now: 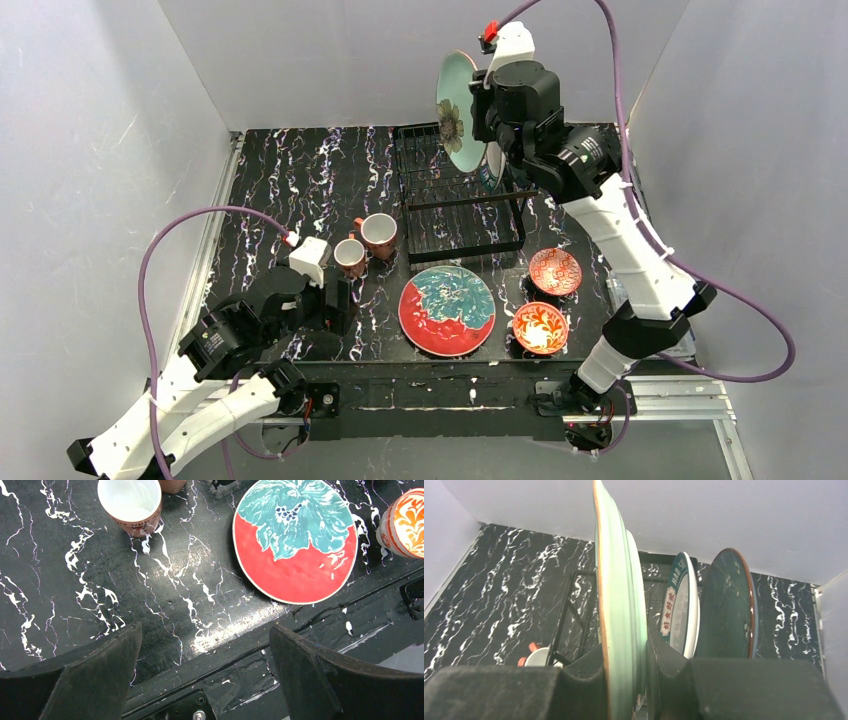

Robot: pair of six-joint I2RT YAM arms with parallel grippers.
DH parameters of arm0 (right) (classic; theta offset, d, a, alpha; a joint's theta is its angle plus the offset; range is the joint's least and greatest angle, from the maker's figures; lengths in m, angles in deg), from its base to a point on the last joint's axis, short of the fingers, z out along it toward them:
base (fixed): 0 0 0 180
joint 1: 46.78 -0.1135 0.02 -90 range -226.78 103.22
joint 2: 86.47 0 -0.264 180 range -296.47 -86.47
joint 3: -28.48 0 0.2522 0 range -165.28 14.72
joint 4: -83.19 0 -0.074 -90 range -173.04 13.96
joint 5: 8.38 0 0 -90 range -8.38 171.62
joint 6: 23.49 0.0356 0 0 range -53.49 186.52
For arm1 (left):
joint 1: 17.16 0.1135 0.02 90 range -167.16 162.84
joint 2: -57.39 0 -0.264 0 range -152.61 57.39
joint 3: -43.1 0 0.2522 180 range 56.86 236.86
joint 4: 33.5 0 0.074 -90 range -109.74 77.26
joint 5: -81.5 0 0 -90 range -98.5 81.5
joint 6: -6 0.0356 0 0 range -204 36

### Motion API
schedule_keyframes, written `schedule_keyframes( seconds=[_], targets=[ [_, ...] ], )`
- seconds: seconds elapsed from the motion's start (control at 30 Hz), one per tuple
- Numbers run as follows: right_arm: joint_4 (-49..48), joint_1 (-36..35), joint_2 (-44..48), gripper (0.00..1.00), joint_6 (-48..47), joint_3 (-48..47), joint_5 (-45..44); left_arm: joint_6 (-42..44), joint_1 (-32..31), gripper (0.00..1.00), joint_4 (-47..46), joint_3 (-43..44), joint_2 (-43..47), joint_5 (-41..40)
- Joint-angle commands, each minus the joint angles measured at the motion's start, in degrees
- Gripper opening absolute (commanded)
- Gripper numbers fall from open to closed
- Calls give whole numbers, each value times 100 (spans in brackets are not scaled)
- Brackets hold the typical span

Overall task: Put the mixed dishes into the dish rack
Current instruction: Insert the plate into the dish rack.

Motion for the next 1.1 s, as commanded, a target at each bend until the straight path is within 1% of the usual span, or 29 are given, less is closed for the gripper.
schedule_keyframes(
  seconds=[0.0,0.6,1.07],
  targets=[
    [-1299,-36,-30,1,-257,-63,-679,36,3,98,-41,-61,37,-8],
    [-1674,-34,-470,1,-679,347,-1305,53,-1,98,-58,-70,-68,19],
    [-1773,-36,-623,1,-553,482,-1510,69,0,98,-55,-70,-86,1]
  ],
)
